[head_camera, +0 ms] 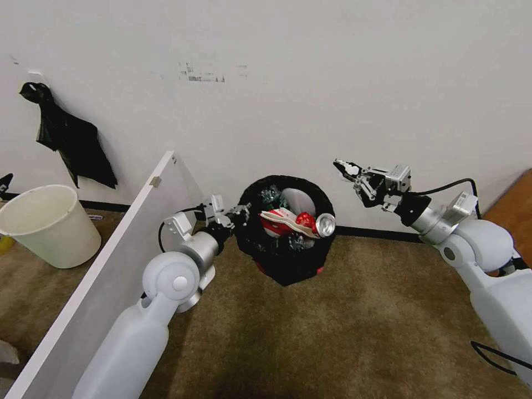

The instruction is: Pick up the trash bin, then pick up the garbage from the floor and place it into the trash bin.

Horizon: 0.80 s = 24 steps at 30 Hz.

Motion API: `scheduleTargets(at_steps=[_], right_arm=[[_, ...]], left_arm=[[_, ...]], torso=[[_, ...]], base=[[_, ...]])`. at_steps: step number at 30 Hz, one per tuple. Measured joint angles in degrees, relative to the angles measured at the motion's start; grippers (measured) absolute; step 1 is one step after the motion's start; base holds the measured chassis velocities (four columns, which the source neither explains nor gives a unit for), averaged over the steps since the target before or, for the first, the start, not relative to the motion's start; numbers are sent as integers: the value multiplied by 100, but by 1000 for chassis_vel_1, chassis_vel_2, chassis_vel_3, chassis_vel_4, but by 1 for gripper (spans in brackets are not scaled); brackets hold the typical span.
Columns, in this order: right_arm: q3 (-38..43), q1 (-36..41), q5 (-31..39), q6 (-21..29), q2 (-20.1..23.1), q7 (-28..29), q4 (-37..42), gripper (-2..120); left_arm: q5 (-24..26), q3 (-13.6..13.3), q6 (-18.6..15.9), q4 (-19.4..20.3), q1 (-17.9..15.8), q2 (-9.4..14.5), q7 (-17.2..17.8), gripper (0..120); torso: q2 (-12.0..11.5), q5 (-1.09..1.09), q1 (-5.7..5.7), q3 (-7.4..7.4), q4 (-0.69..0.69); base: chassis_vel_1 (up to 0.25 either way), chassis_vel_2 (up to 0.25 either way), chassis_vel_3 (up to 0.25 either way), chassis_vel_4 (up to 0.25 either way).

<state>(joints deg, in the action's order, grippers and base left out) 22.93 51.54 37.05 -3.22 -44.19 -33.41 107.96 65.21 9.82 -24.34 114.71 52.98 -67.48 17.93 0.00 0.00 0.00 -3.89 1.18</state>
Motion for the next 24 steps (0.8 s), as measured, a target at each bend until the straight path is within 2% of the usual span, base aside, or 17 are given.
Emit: scheduleTargets(at_steps=[15, 24], right_arm=[[-445, -139, 124, -2, 189, -194, 60, 1], [-472, -36, 85, -9, 208, -233, 99, 1]], left_arm=[[70, -356, -11, -148, -255, -119, -3, 4], [53, -392, -11, -162, -290, -153, -3, 4]], torso=[[0, 0, 0, 0, 0], [0, 0, 0, 0, 0]], base=[[0, 0, 0, 0], [0, 0, 0, 0]])
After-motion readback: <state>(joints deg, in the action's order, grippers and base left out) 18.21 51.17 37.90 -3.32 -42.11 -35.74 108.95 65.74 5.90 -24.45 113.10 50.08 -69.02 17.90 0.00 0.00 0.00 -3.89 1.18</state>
